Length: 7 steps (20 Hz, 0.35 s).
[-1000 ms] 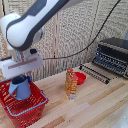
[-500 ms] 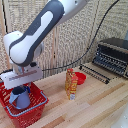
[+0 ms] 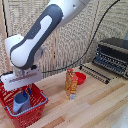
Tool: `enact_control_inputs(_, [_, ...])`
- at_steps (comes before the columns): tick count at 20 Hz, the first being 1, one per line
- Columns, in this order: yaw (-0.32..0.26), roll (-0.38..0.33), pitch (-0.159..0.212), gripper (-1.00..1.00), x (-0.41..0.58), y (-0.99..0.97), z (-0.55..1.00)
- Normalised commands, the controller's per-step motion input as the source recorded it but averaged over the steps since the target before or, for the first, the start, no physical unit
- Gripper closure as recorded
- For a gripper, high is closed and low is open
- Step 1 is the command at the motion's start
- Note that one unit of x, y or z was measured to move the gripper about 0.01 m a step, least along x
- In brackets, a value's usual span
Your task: Observe the blue drinking vessel close to you. Point your gripping mechanism towards the blue drinking vessel. Softly grip the blue drinking vessel using your gripping mechanism. Move your gripping mechanism and the blue drinking vessel above the receptacle. Let go of the blue drinking vessel into the receptacle.
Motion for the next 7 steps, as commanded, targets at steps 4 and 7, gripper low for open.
enact_control_inputs(4, [-0.19,0.001,0.089,-1.0,0.334,0.05,0.71])
enact_control_inputs(7, [-0.152,0.0,0.021,-1.0,0.265,0.08,1.0])
